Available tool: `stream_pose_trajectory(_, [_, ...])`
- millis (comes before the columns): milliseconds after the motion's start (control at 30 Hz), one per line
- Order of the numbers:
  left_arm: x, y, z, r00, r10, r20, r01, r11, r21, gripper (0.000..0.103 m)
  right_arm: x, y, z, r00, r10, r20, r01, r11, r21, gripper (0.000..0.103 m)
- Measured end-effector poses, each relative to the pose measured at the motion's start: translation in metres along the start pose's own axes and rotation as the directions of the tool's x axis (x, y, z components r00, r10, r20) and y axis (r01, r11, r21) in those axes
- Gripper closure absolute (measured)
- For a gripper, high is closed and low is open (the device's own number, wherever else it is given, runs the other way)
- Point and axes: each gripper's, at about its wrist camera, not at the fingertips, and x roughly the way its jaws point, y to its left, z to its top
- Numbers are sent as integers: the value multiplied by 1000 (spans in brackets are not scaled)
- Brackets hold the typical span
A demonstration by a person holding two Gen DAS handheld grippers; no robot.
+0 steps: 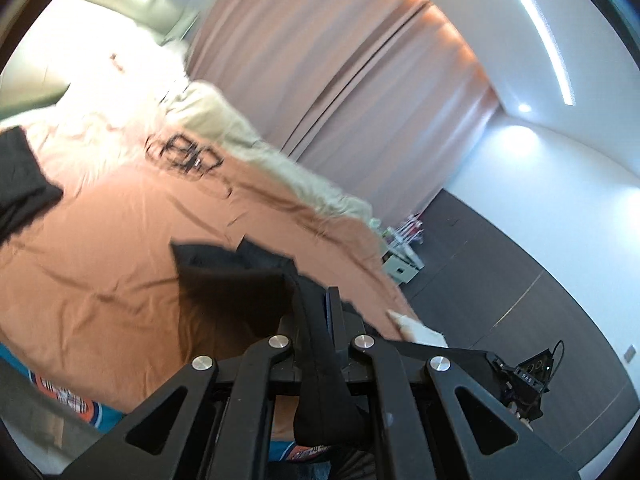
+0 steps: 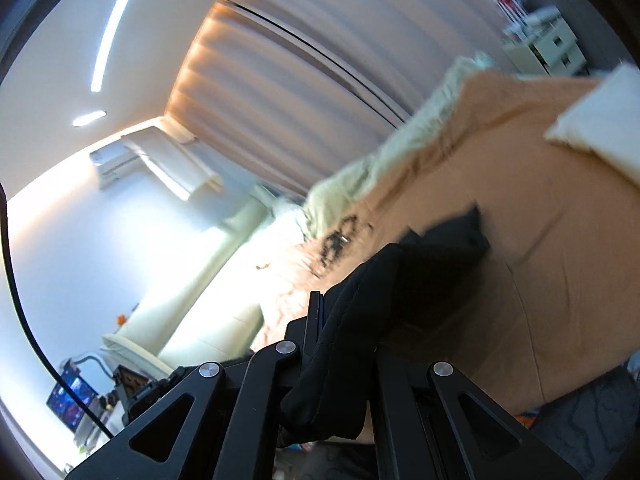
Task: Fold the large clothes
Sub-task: 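Lift the hem with both grippers and fold it toward the collar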
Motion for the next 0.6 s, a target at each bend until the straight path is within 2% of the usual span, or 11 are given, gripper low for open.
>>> stream_pose_trajectory(200, [-36,-34,13,996,-52,69,48,998,50,97,-28,48,18,995,75,62,-70,994,-80,100])
stream_pose_trajectory(333, [-48,-42,18,994,-66,88,60,996,65,97,-38,66,23,991,108,75,-99,988,-117,100])
stream_pose_trajectory(467, [-40,-35,18,996,-43,82,38,998,57,97,-34,66,23,994,93,63,-84,988,-131,100])
stream_pose_trajectory(600, [-15,-18,19,999,1,53,-4,999,43,97,-23,52,27,998,52,41,-47,992,-117,100])
